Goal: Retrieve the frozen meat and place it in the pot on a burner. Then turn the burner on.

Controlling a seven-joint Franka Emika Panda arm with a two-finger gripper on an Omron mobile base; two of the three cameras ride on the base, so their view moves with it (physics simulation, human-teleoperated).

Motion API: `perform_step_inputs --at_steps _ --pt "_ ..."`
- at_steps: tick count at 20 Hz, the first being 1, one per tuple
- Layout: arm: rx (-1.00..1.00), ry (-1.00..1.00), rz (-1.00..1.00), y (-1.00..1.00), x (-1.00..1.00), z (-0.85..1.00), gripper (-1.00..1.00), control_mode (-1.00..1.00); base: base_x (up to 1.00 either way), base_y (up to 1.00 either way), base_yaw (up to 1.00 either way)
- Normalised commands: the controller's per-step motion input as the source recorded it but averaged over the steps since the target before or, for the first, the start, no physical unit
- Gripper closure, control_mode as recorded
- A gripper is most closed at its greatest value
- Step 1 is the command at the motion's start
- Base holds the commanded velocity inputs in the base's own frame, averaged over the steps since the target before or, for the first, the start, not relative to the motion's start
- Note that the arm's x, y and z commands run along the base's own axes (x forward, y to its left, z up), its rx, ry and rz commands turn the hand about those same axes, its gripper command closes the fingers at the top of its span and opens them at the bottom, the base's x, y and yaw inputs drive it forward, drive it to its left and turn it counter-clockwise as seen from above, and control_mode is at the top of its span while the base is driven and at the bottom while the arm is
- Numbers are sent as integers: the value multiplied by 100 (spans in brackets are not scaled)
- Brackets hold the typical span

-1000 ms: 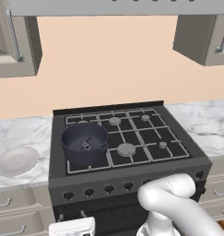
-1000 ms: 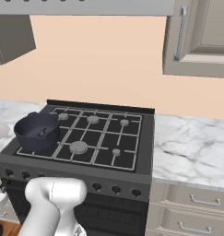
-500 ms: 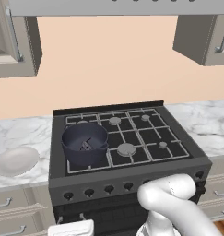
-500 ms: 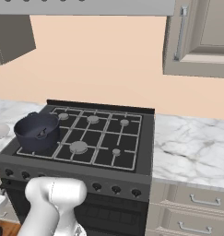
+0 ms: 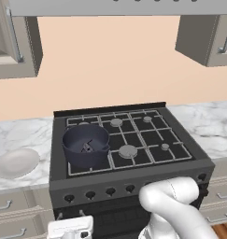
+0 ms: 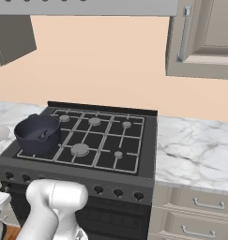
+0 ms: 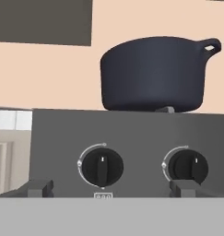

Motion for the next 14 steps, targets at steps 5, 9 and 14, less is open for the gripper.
perform_step_inputs --at_steps 5,9,14 --pt "0 0 0 4 25 -3 -100 -100 0 0 0" --pt "0 -1 0 0 24 -5 -100 -100 0 0 0" --pt "0 0 0 0 22 -5 -100 -100 0 0 0"
